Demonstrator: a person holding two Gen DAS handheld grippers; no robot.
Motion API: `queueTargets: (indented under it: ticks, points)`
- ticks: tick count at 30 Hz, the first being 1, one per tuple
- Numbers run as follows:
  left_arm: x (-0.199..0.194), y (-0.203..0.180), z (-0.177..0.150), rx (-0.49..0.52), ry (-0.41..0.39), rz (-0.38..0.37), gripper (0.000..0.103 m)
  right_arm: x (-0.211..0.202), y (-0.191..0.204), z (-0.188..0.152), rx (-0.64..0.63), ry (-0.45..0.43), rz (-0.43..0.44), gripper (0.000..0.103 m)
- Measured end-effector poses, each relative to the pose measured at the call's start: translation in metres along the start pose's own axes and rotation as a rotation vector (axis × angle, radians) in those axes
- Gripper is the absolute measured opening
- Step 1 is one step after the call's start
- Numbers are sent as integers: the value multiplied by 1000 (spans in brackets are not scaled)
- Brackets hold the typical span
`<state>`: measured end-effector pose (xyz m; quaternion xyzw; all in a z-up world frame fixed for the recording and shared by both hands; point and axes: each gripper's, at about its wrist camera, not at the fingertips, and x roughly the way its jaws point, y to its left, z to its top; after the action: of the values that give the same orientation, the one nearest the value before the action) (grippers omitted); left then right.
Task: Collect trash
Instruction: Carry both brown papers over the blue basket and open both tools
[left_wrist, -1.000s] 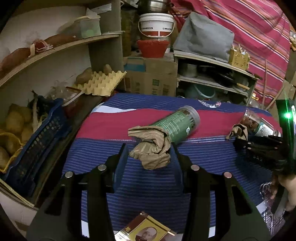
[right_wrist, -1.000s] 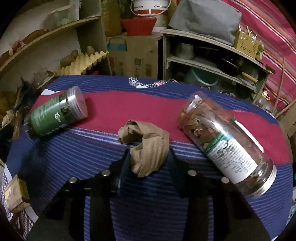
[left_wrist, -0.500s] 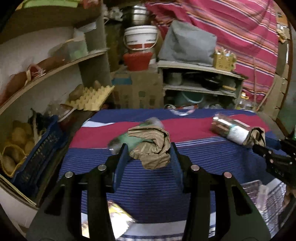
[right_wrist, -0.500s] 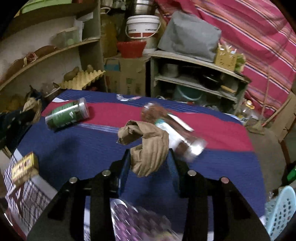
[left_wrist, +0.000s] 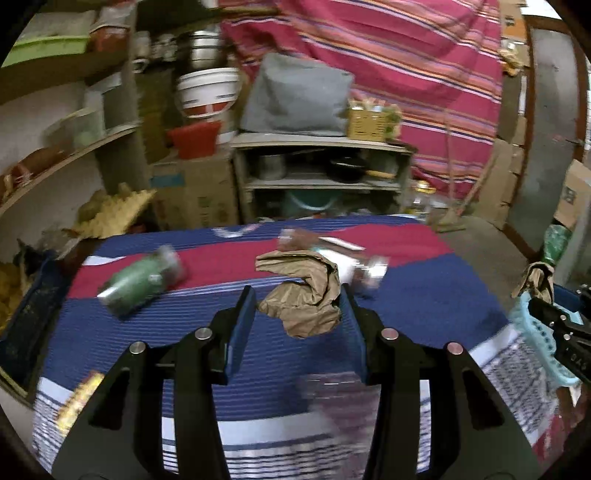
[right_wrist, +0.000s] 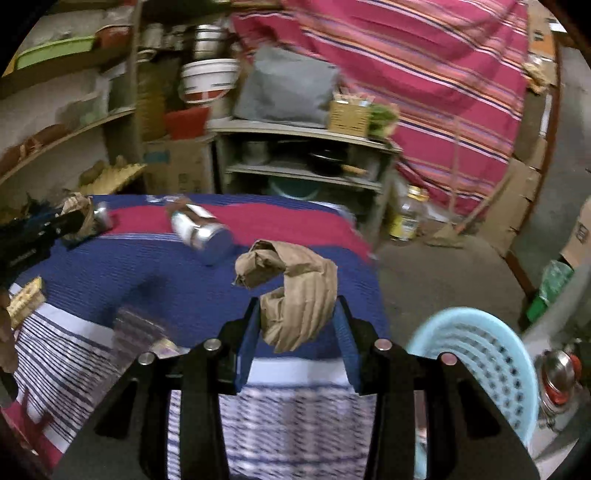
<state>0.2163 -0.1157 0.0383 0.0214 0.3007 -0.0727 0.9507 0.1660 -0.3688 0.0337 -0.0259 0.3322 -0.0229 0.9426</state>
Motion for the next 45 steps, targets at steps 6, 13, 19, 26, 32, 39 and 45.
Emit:
queueTargets:
  ticks: [6, 13, 19, 26, 32, 39, 45]
  points:
    - [4, -76, -10, 58, -8, -122, 45, -10, -64, -26, 84, 14, -66, 40]
    - [17, -146, -17, 125, -5, -201, 45, -24, -127, -49, 166, -7, -134, 40]
    - [21, -203, -21, 170, -15, -265, 45, -20, -165, -67, 221, 10, -164, 40]
    - [24, -265, -27, 237, -14, -339, 45, -18, -195, -80, 275, 15, -179, 40]
    - [26, -302, -32, 279, -16, -372, 46, -16, -213, -86, 311, 11, -193, 40]
    - [26, -327, -27, 289, -10, -401, 65, -14, -226, -93, 339, 16, -212, 40]
    - [21, -316, -19, 242, -11, -405, 82, -11, -231, -99, 351, 29, -205, 40]
